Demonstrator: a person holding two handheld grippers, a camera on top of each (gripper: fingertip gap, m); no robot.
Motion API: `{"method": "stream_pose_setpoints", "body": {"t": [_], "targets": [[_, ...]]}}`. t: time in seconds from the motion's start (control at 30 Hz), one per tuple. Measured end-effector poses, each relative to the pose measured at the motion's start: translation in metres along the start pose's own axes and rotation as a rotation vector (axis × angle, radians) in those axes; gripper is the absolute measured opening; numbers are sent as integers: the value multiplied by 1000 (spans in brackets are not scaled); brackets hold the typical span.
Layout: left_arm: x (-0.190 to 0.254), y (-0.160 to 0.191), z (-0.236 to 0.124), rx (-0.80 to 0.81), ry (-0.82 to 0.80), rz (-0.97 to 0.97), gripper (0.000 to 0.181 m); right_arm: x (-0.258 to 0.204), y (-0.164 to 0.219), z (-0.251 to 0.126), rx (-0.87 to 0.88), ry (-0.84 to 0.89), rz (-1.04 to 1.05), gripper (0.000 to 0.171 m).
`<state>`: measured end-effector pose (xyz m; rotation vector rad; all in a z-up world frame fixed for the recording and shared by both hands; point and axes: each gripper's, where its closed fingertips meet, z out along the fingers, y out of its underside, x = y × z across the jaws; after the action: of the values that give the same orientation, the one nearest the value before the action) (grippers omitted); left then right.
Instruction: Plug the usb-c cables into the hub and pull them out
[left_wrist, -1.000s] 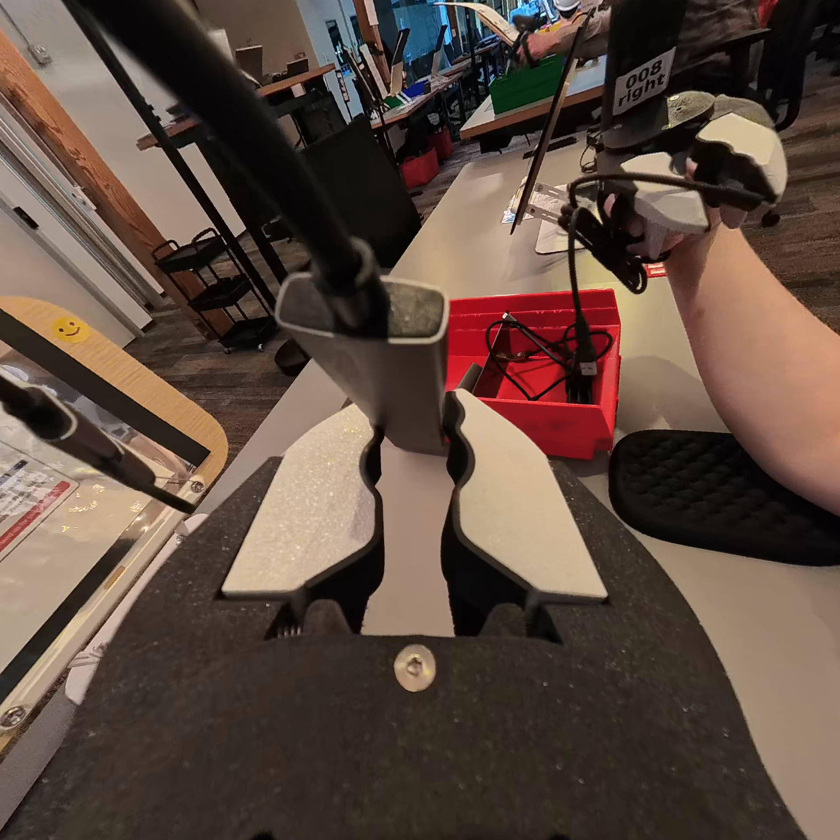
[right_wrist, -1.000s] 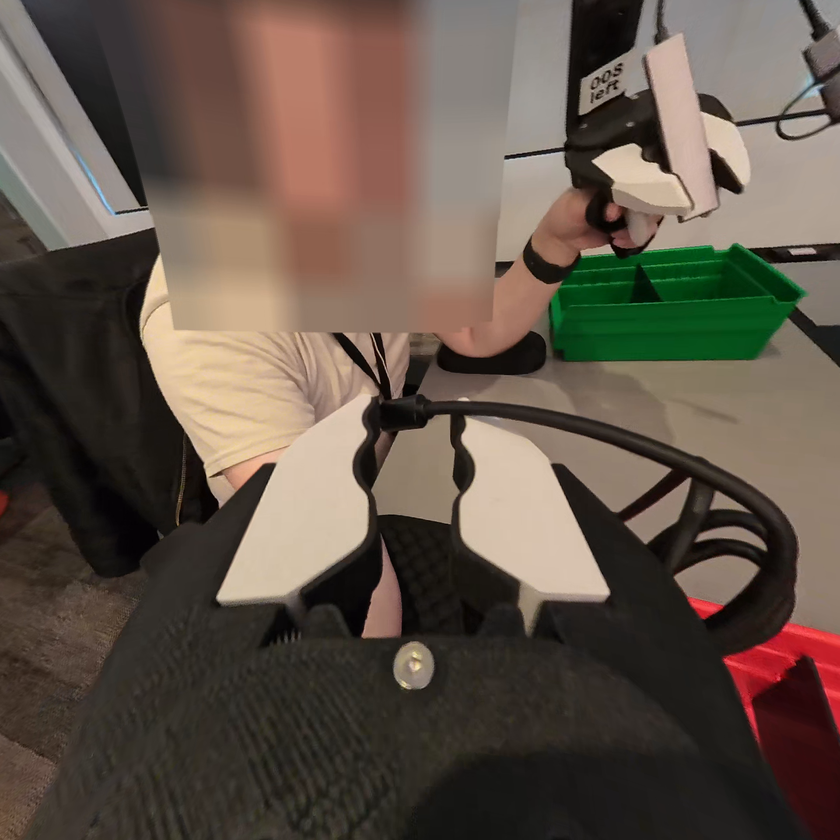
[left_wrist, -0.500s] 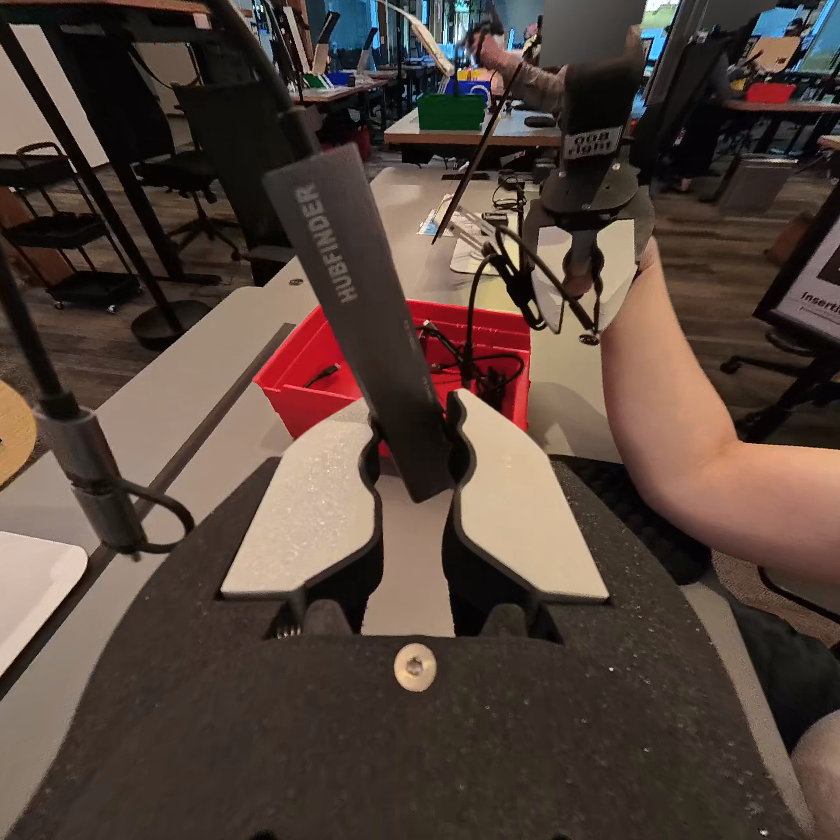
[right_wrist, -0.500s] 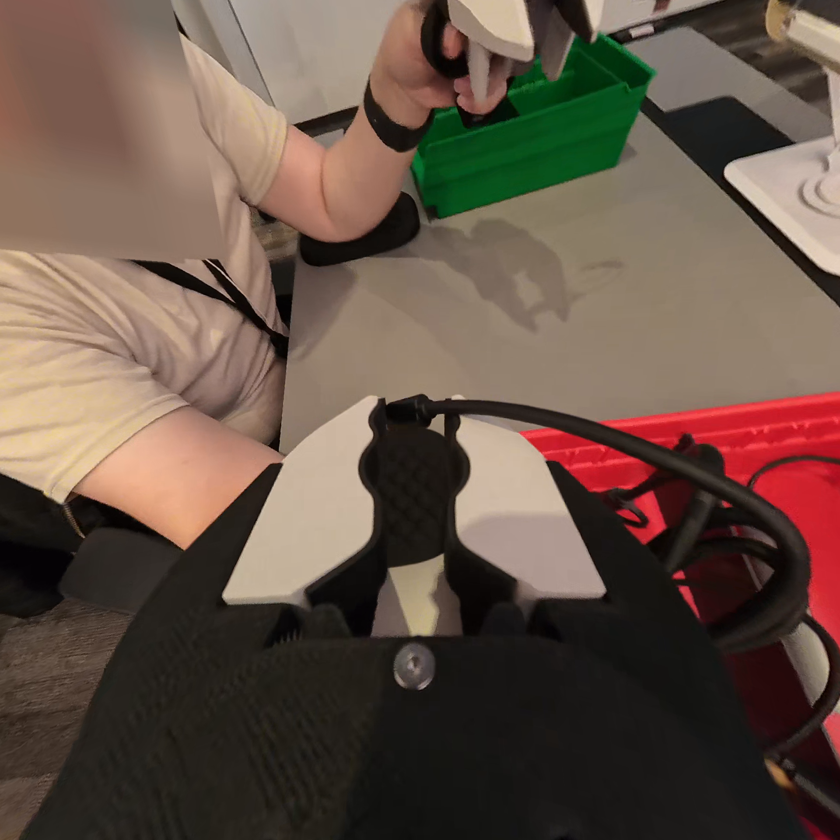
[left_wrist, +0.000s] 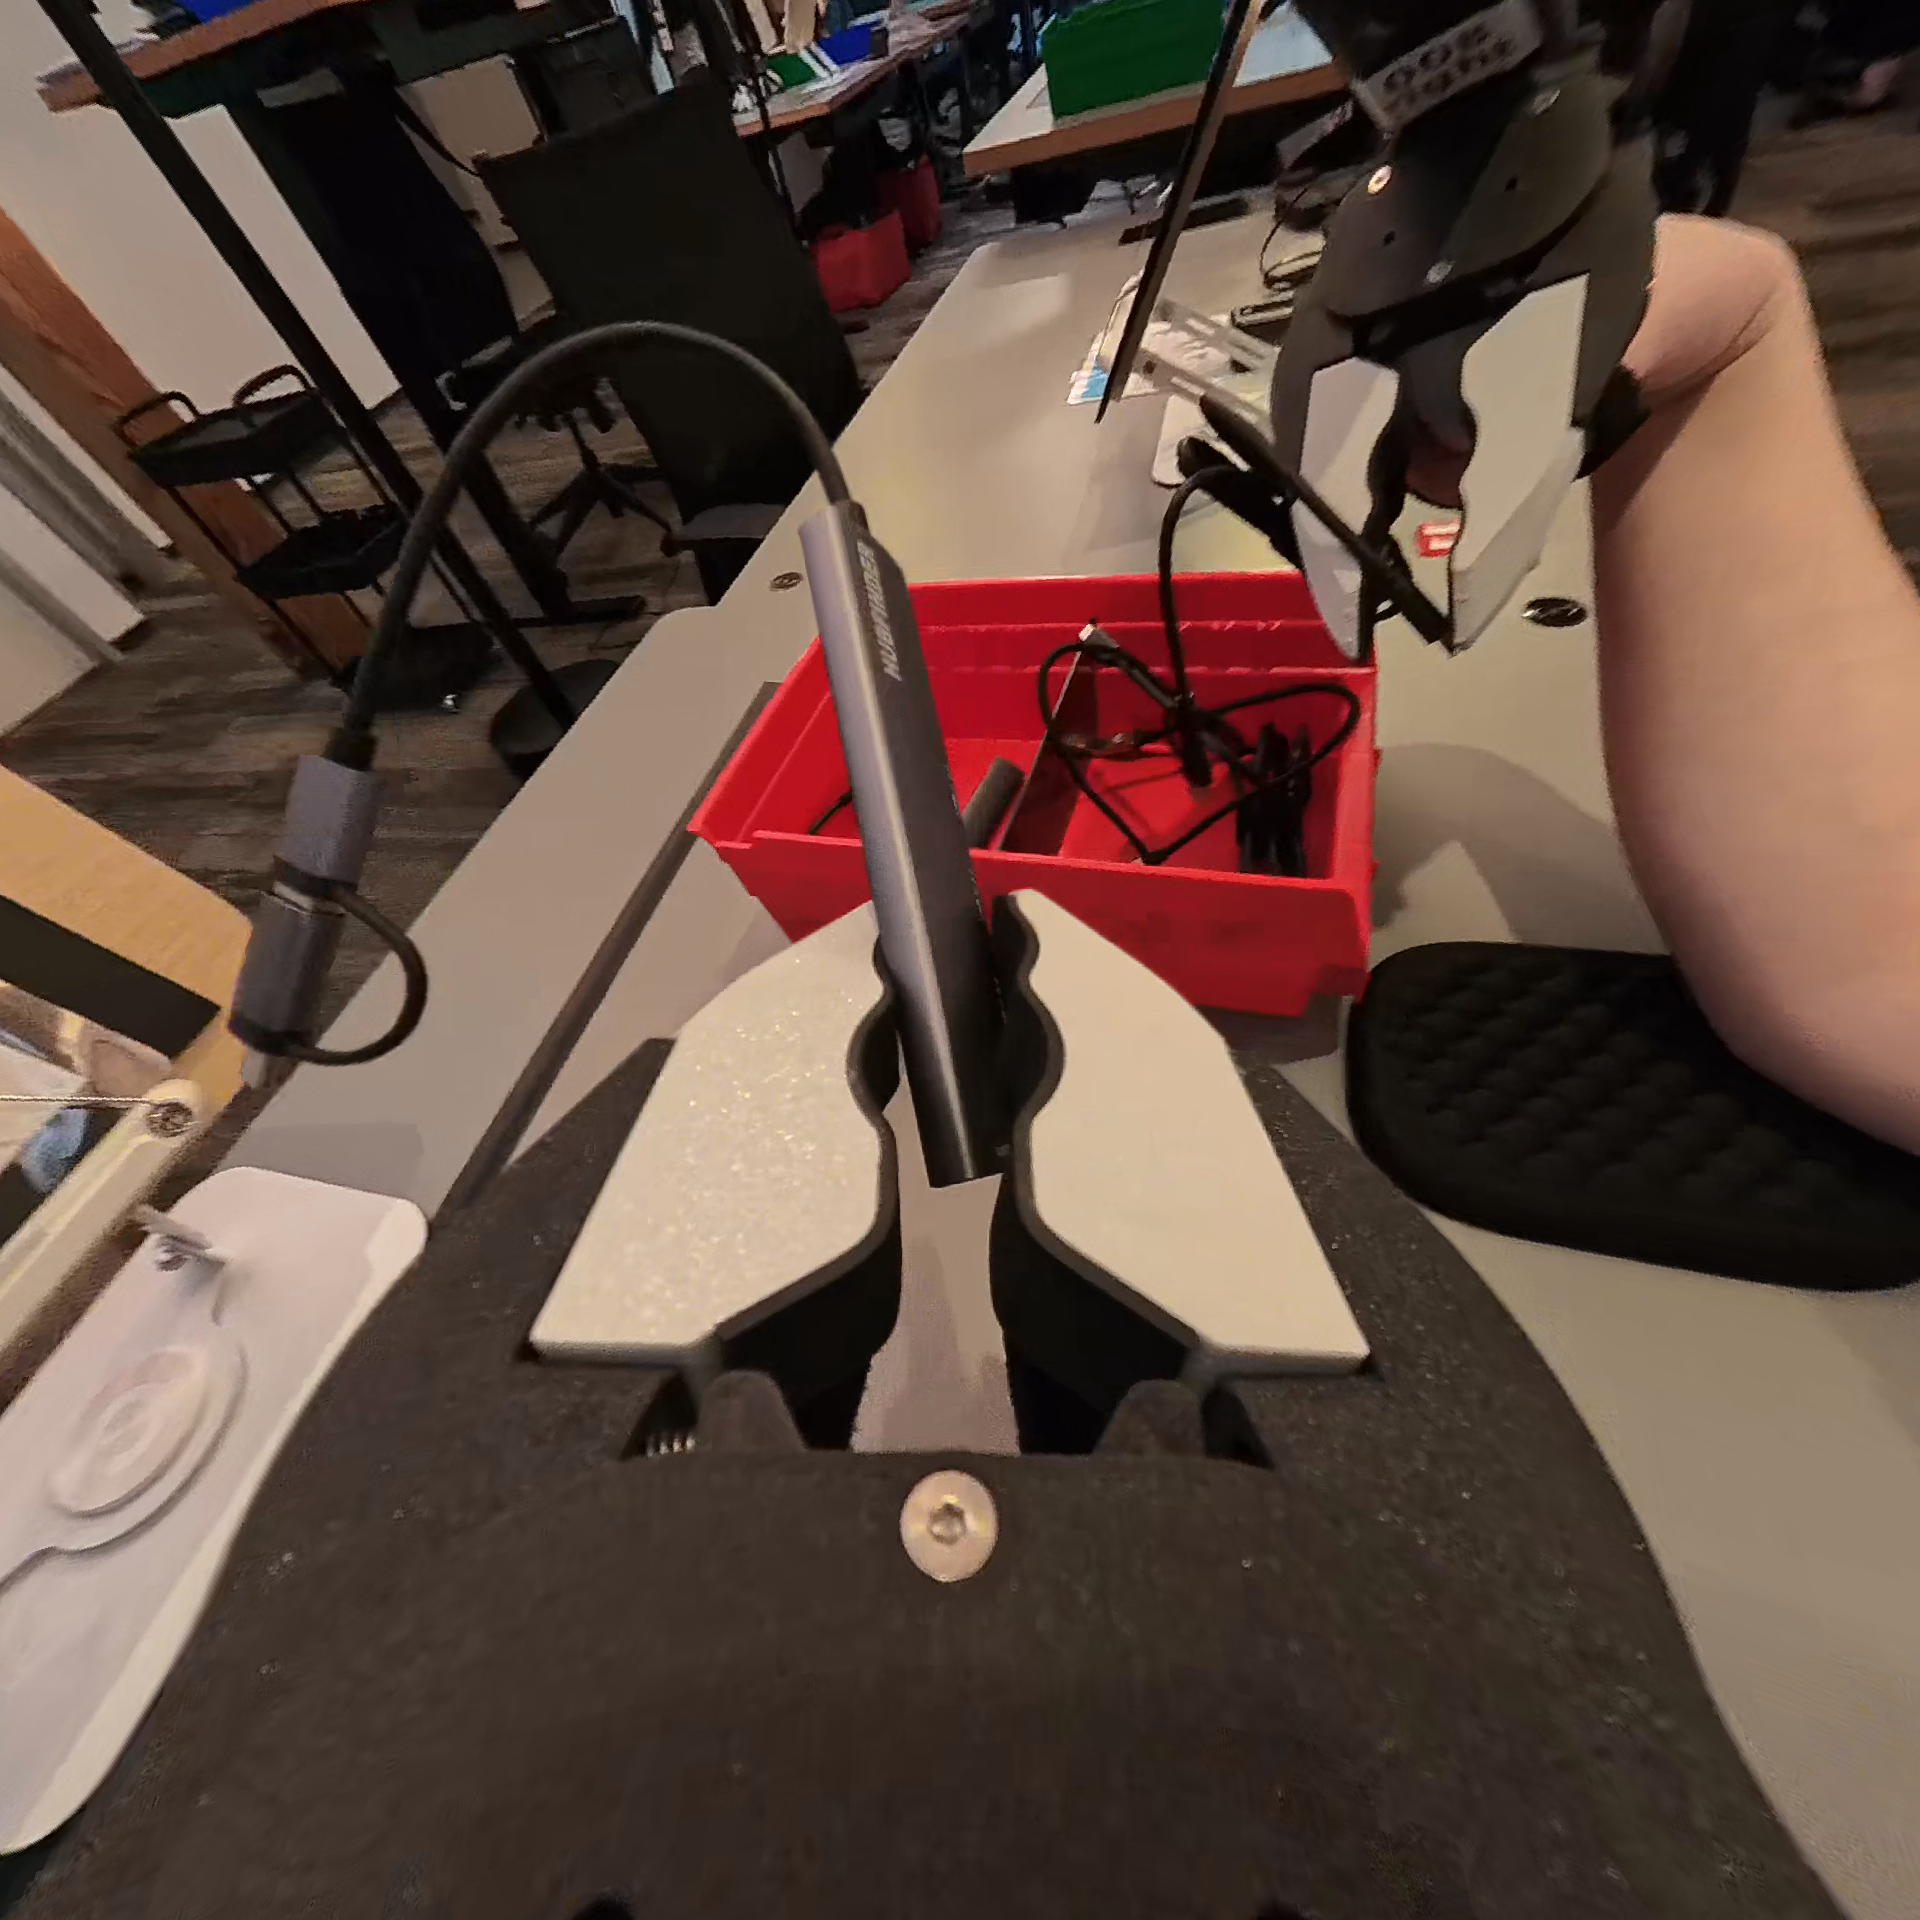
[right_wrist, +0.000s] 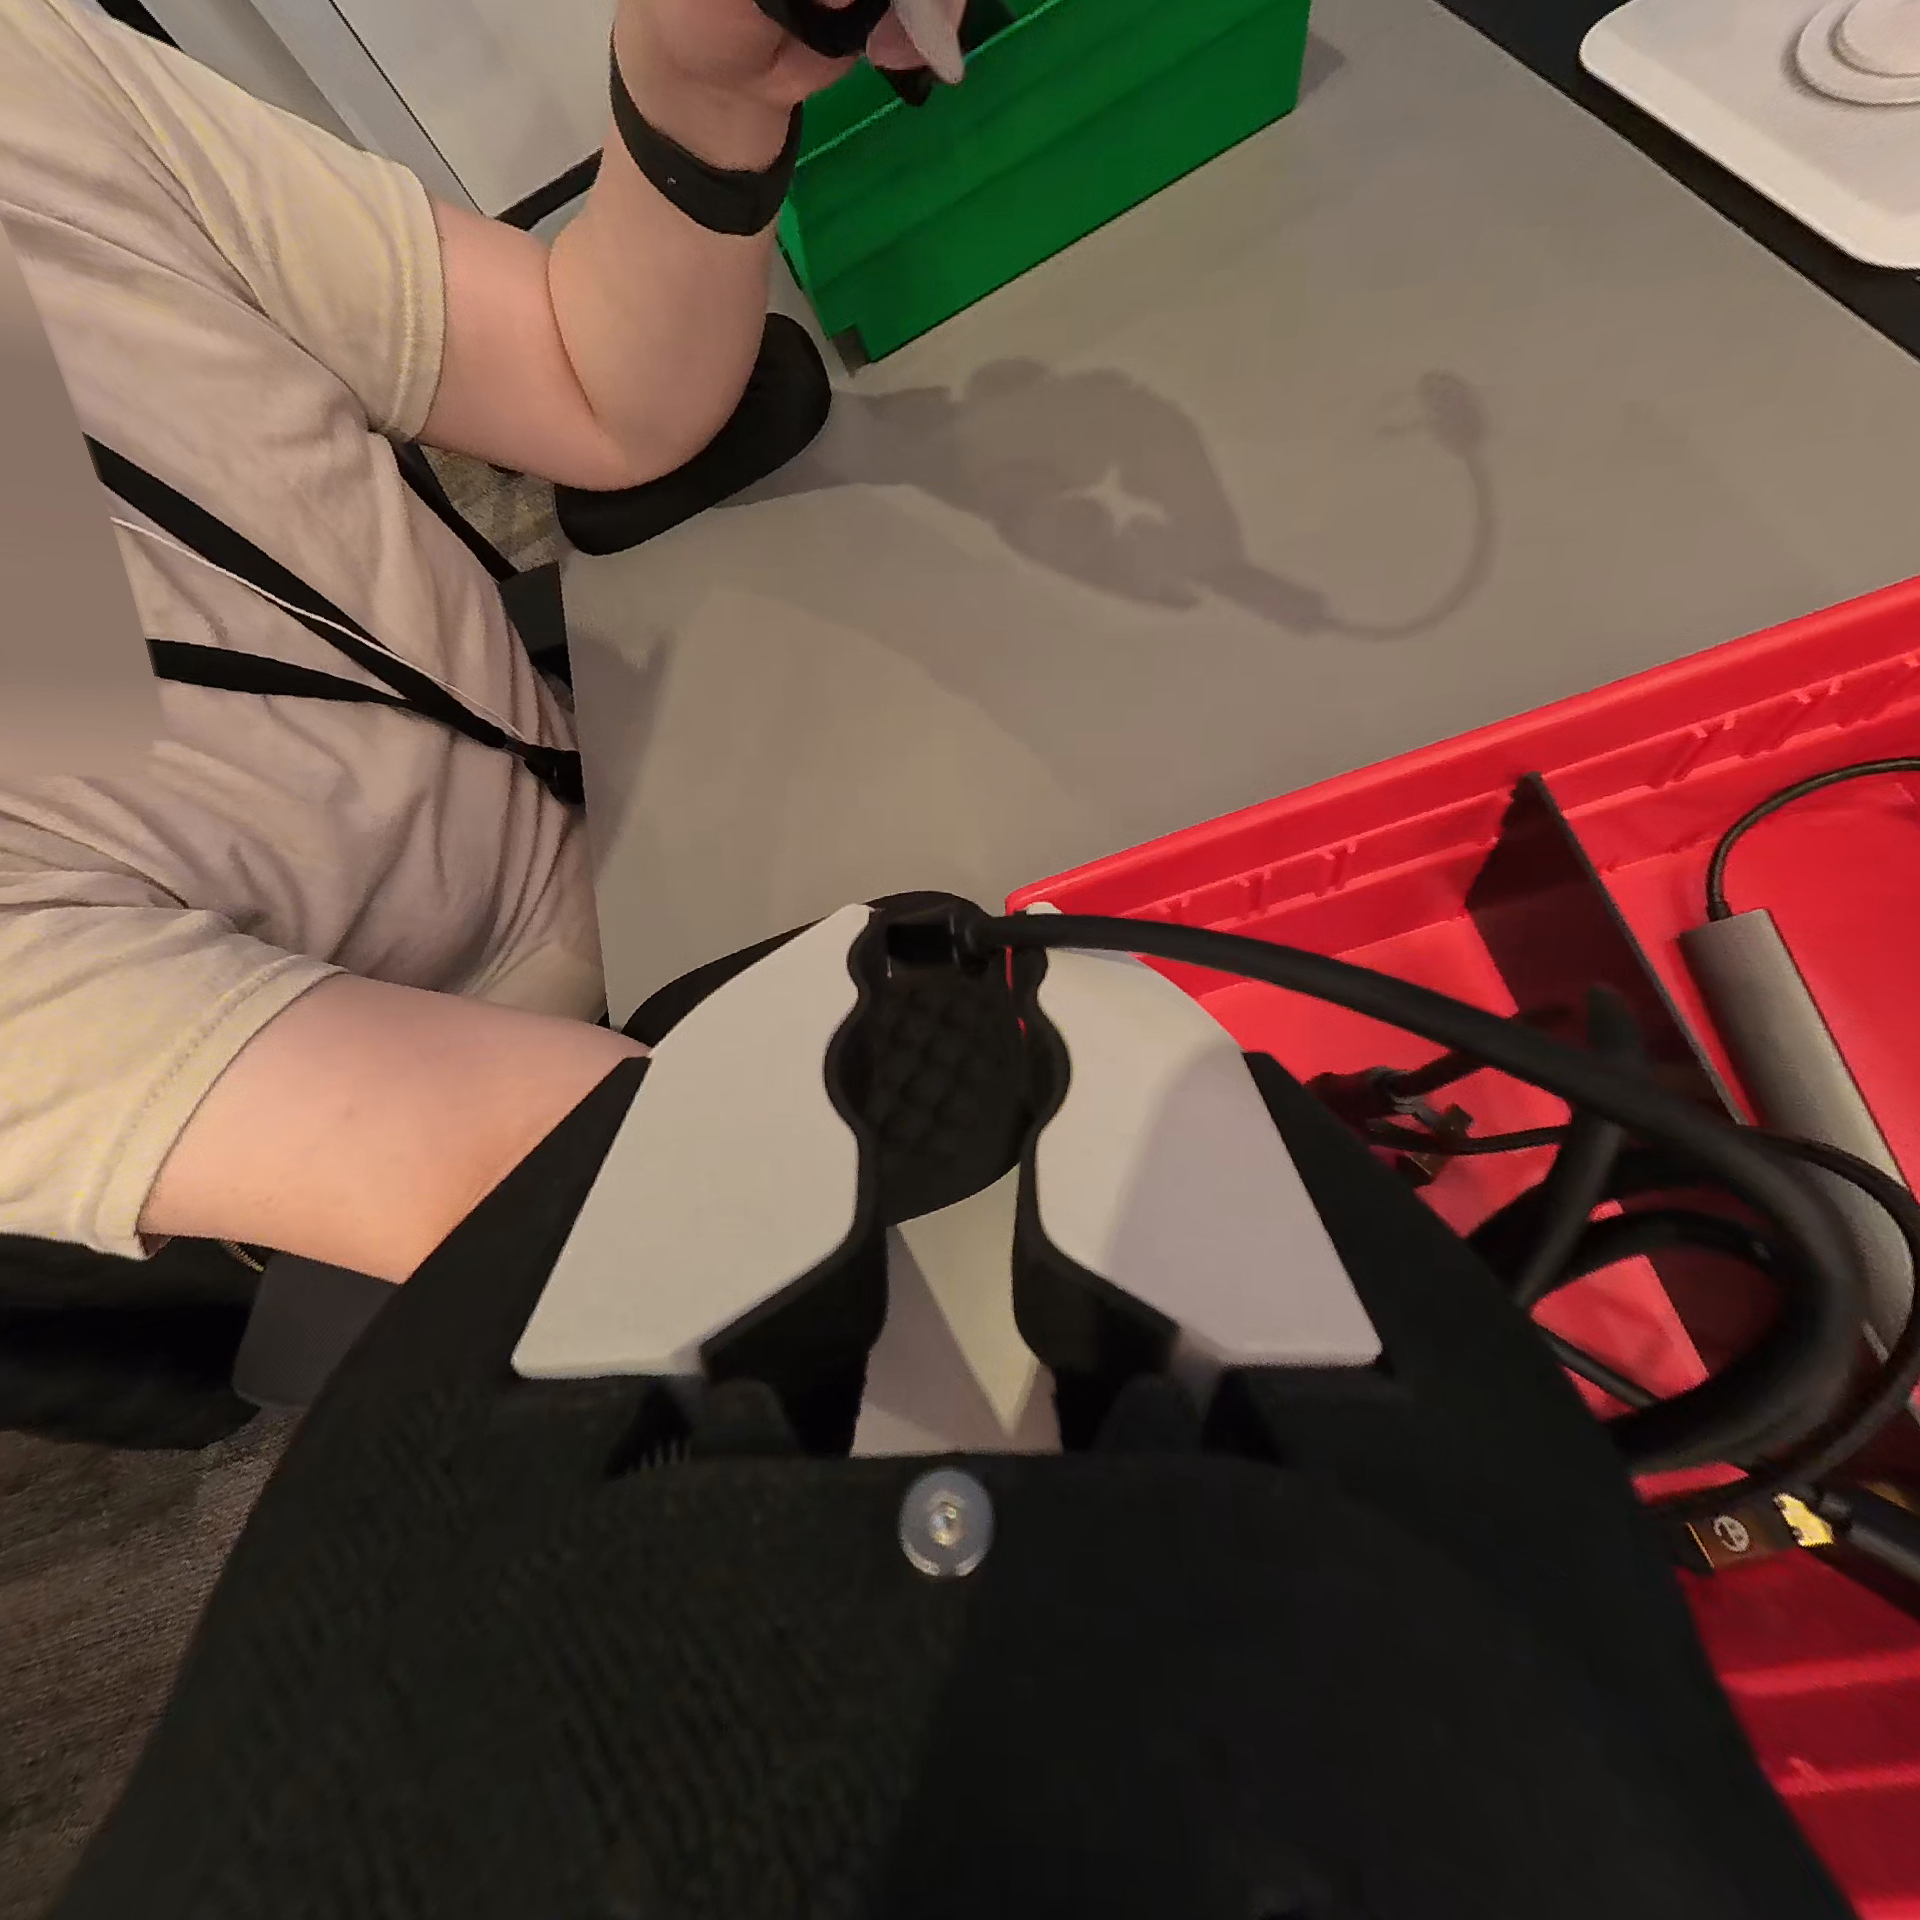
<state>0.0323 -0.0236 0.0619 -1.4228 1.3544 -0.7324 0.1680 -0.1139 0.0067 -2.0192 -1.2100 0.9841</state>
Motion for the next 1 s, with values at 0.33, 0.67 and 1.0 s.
{"method": "stream_pose_setpoints", "body": {"t": [0.33, 0.67, 1.0], "targets": [[-15, 6, 50, -157, 65, 143, 14, -4, 4, 4, -21, -57, -13, 23], [-12, 25, 190, -548, 390, 269, 13, -19, 9, -5, 20, -90, -73, 22], [1, 74, 232, -820, 457, 182, 13, -24, 10, -8, 25, -110, -112, 22]]}}
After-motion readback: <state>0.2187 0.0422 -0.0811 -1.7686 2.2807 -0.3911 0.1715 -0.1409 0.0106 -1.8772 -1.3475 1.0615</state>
